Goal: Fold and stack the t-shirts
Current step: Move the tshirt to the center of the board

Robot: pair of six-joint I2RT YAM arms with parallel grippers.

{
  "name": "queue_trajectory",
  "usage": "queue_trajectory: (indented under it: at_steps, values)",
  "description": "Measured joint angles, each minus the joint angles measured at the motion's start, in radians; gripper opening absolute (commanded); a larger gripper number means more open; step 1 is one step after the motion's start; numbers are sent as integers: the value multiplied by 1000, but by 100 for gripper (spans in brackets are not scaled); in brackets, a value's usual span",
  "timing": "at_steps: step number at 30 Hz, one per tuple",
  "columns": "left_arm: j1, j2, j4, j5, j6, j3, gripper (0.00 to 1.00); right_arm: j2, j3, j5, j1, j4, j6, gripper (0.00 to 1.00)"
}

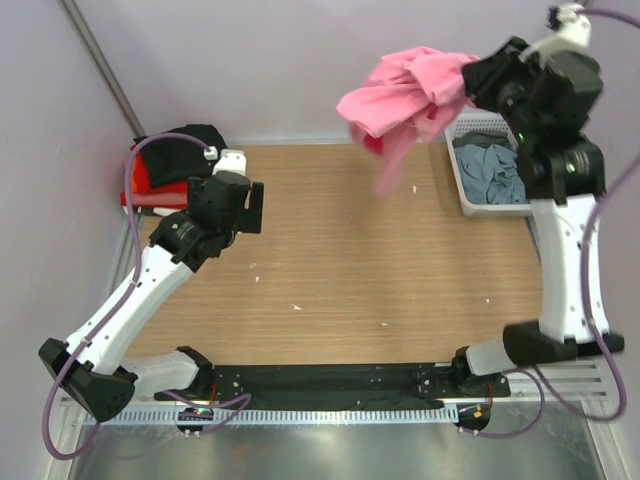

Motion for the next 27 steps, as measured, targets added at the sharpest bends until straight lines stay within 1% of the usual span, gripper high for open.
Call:
queue_trajectory:
  at_steps: [1, 2, 4, 6, 9, 12, 14, 17, 24, 27]
  values:
    - [2, 0, 0, -5, 0, 0, 100, -75, -97, 24, -21, 39, 5, 99]
    - [4, 0, 0, -11, 0, 0, 100, -161, -203, 67, -44, 58, 7, 100]
    - [10, 0, -1, -21, 0, 0, 100, -274, -386, 150, -75, 85, 12, 100]
    - [14, 0, -1, -28, 0, -1, 100, -310, -525, 194, -97, 84, 32, 100]
    - [17, 0, 0, -31, -1, -3, 100, -271, -787, 198, -140, 106, 77, 100]
    - [17, 2, -1, -30, -1, -8, 99, -167, -1000, 176, -160, 89, 107, 100]
    - [17, 7, -1, -30, -1, -8, 100, -151, -1107, 154, -160, 46, 116, 100]
    - [18, 13, -2, -30, -1, -8, 100, -188, -1140, 135, -158, 9, 120, 100]
    - [18, 14, -2, -29, -1, -8, 100, -361, -1147, 85, -156, 72, 123, 100]
    - [18, 15, -2, -29, -1, -9, 100, -420, -1205, 99, -106, 103, 151, 100]
